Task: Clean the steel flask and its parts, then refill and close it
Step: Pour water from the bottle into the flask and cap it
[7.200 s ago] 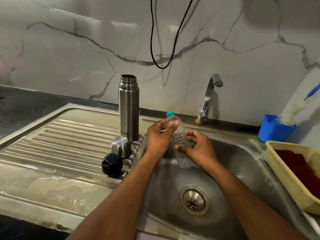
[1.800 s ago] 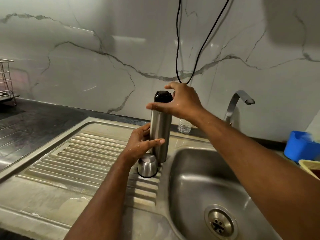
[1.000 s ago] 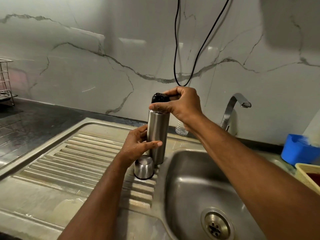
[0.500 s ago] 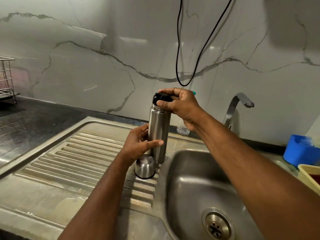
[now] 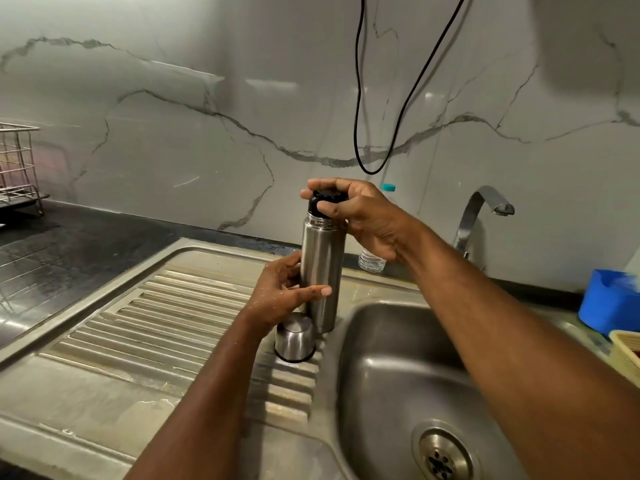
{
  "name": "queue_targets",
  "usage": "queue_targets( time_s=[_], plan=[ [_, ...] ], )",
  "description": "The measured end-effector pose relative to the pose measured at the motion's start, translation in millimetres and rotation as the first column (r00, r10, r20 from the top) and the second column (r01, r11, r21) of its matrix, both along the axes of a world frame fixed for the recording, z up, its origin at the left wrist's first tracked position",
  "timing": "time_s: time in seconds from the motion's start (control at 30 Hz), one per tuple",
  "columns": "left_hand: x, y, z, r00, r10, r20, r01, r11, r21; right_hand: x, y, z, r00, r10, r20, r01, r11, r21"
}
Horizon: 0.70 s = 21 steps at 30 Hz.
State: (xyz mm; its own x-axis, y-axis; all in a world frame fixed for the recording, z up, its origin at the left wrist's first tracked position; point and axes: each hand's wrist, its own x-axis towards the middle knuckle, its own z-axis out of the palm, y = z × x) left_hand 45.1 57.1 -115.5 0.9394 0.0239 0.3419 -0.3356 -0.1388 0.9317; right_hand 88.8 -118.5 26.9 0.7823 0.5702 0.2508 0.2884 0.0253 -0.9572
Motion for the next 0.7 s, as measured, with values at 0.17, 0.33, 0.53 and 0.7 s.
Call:
queue_targets(
  time_s=[0.17,0.33,0.53,0.7],
  plan=[
    [0.5,1.0,1.3,1.0,0.025,0.003,-0.026,0.999,0.031,-1.6,2.8,-10.8,0.997,-0.038,0.066,0.033,0.996,0.08],
    [1.6,-2.5,-1.1,0.998,0.063,0.004,-0.063,0.997,0.05,-13.0,19.6,-16.3,0.945,-0.319,0.076,0.308,0.943,0.126],
    [-0.5,-3.6,-2.9,0.996,0.085,0.0,-0.085,0.995,0.054,-18.8,29.9,-22.7,0.885,-0.446,0.132,0.425,0.891,0.161],
    [0.1,-6.5,-1.8,0.997,0.082,-0.009,-0.081,0.996,0.047,-21.8,42.0,-25.1,0.783,-0.594,0.187,0.573,0.805,0.157]
  ],
)
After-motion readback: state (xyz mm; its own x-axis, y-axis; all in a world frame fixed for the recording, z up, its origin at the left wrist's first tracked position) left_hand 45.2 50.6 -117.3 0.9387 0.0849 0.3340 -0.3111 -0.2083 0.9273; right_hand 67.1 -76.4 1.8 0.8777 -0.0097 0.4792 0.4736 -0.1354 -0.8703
